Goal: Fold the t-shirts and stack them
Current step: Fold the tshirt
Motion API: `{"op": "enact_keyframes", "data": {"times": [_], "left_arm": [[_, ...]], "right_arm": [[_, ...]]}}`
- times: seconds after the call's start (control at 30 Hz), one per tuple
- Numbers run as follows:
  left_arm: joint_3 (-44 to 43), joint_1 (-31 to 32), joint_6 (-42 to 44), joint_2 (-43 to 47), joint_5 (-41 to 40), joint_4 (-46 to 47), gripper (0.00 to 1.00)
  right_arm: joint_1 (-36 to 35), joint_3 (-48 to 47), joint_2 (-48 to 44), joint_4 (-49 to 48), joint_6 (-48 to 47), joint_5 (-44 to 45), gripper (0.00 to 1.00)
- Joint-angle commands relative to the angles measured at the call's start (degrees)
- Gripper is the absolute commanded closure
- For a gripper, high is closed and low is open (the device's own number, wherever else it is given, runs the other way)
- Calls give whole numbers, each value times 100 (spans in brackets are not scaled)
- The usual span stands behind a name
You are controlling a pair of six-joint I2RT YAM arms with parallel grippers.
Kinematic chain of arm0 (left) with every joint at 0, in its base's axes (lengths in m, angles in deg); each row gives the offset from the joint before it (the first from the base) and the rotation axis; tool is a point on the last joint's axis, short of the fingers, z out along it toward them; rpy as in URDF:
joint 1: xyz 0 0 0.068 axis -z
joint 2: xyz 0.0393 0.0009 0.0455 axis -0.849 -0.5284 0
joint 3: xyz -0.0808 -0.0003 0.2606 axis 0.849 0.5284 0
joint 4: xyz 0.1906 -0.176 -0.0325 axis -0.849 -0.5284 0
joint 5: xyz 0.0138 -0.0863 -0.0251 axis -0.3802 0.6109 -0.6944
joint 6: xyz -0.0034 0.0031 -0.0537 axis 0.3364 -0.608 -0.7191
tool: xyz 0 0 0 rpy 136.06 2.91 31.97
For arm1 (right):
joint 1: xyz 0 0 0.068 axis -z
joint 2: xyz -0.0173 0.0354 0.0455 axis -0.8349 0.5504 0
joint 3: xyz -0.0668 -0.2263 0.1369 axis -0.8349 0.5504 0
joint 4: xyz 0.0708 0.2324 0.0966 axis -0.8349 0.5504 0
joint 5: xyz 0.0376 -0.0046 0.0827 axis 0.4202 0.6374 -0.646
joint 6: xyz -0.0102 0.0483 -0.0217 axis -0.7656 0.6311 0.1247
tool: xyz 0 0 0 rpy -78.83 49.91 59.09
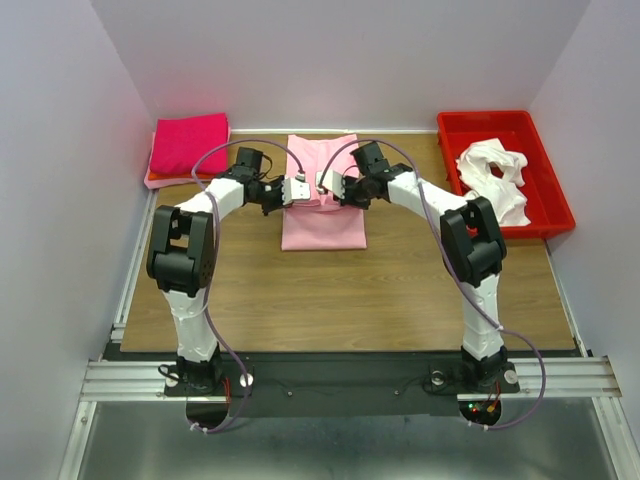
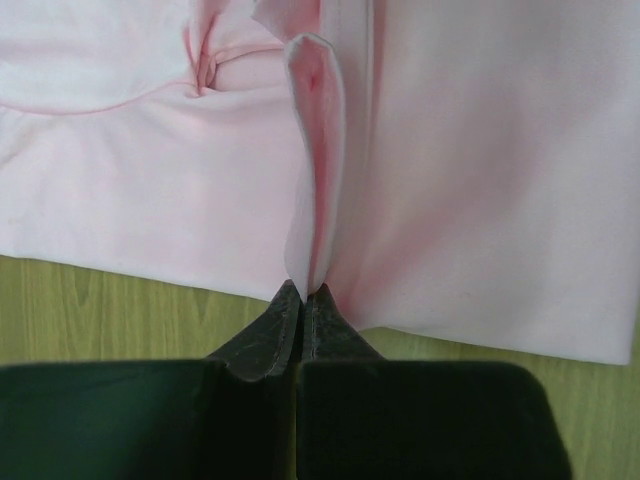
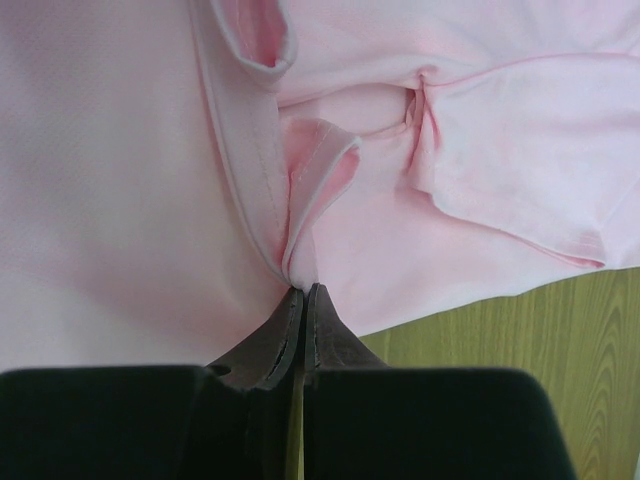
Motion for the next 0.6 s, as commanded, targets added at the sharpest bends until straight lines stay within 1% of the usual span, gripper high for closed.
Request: {"op": "enact_keyframes", "data": {"times": [0.0,0.1,0.13,0.17,0.2,0.23,0.27,0.3,0.33,0.37,0.4,0.43,0.53,0.57], "left_arm": [[-392,-71,-15,-57,145,138,100],[-462,-106,-24,-154,128,182,100],[-480,-115,-24,-189,84,217,96],[-524,-124,-50,-207,66,252,89],[-559,-133,-103,-216,49,339,84],[-611,-141,-260,-233,5,401,73],[-655,-150,-340,-216,-4,454,69],[-708,-202,-393,-181,-13,472,59],[-761,-220,-454,-146,-13,489,57],[-831,-264,-759,-102,-13,568,57],[-866,-308,-867,-67,5,621,56],[-919,-395,-963,12,5,621,49],[-920,-528,-1377,267,66,578,48],[-780,-606,-1447,354,110,534,48]], "right_arm": [[57,-360,140,-175,-35,-145,99],[65,-439,219,-219,-35,-119,99],[65,-483,237,-237,0,-102,99],[65,-509,281,-272,35,-32,95],[74,-527,290,-289,88,21,90],[74,-544,272,-316,175,126,76],[83,-553,246,-351,246,153,68],[127,-571,211,-360,316,179,53],[162,-588,159,-377,378,223,49],[180,-615,54,-404,500,302,48],[249,-632,-17,-404,562,329,47],[293,-641,-79,-413,685,338,44],[399,-633,-369,-404,1010,382,41],[417,-598,-456,-404,1281,338,41]]}}
